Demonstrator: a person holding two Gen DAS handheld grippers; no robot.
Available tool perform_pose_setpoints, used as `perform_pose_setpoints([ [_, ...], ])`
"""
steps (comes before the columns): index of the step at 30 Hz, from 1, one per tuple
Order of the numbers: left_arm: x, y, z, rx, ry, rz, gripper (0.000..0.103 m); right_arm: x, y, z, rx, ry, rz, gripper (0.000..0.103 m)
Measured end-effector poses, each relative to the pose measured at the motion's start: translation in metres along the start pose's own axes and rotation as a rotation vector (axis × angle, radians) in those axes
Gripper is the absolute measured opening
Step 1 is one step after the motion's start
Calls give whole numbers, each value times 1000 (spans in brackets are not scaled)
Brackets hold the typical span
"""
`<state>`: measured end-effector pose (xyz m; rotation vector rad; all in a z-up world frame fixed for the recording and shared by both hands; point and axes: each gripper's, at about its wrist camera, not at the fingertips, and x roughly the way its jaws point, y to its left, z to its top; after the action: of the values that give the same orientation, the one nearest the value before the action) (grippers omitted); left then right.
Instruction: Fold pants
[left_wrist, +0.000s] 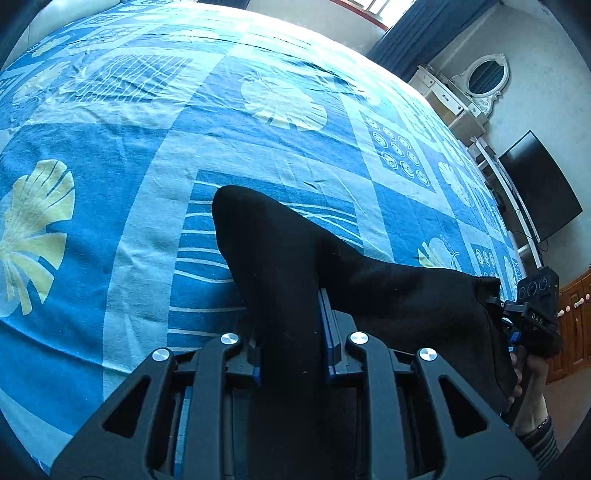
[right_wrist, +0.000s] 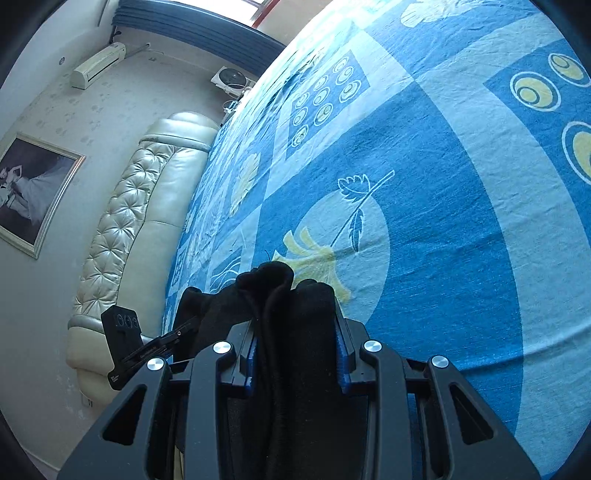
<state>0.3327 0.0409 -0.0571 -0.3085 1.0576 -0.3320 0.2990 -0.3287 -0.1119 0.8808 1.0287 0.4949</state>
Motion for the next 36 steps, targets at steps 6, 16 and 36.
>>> perform_pose_setpoints([
  [6,1,3,-2,-4,-8,-14,25,-1,-5,-4,18,-7,10,32],
  [16,3,6,-2,-9,-9,-26,26,0,-7,-4,23,-15,21,33],
  [36,-59,39,-28,-123,-59,-170,87,-52,2,-24,94,-55,67,63],
])
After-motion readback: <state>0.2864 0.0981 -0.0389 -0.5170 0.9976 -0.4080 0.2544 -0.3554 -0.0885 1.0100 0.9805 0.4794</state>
